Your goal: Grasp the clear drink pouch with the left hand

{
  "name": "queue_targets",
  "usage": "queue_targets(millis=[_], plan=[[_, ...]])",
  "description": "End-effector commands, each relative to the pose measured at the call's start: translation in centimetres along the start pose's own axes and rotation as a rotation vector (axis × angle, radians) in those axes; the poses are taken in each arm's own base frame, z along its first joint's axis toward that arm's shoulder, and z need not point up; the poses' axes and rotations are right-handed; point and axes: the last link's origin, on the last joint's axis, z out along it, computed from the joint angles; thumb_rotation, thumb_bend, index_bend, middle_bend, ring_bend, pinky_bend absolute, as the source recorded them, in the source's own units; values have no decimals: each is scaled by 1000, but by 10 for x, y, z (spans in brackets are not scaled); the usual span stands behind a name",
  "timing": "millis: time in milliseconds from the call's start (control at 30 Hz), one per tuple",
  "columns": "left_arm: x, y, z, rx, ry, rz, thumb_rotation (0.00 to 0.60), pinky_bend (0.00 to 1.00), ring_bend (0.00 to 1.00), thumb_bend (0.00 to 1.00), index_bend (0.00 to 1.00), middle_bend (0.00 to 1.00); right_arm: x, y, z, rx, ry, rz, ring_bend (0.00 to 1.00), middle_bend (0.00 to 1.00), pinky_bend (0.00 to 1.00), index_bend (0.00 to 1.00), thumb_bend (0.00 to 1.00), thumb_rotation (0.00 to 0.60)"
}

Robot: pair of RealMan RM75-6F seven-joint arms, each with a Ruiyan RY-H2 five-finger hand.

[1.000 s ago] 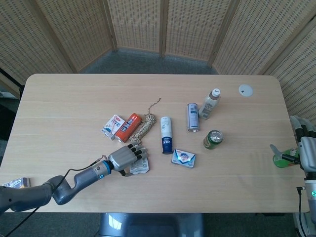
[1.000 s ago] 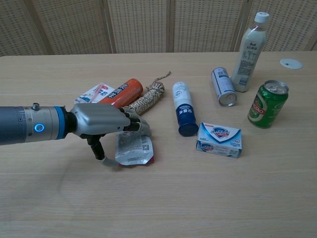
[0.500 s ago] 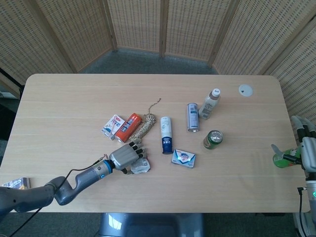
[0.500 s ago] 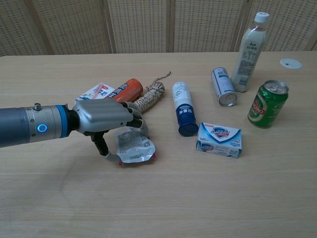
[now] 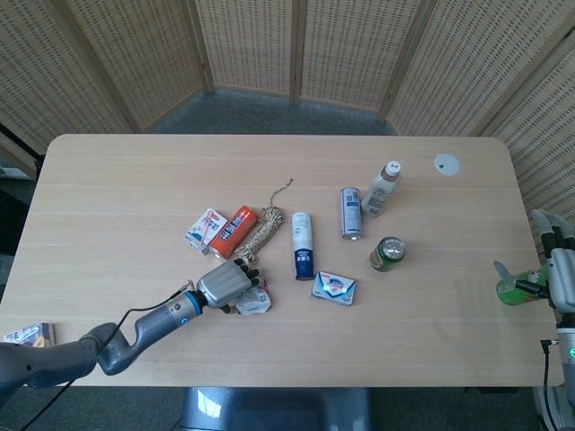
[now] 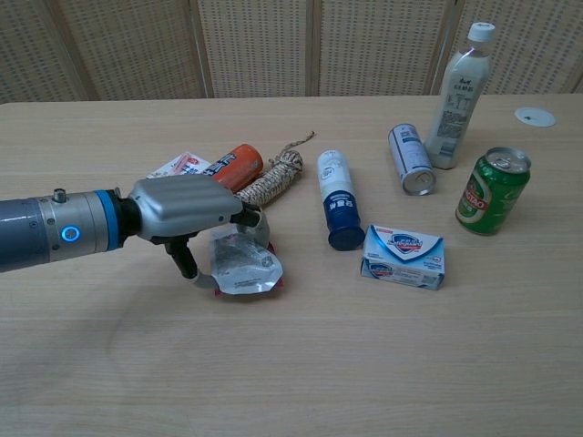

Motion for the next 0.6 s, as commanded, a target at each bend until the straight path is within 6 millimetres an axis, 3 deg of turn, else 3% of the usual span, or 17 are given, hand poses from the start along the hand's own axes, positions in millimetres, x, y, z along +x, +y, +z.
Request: queue_targets(millis=[33, 267, 600], plan=[[6, -5, -4, 9, 27, -10, 576, 306, 564, 293, 761, 638, 0, -1, 0, 2, 2, 3, 0, 24, 0, 0, 244, 290], [31, -19, -20, 39, 128, -34, 578, 308, 568, 294, 759, 635, 1, -3, 1, 10, 3, 2, 0, 23, 0, 0, 246, 288], [120, -50, -63, 134, 372, -48, 578, 293, 560, 286, 749, 626, -7, -7, 0, 22, -14, 11, 0, 24, 0, 0, 246, 292]])
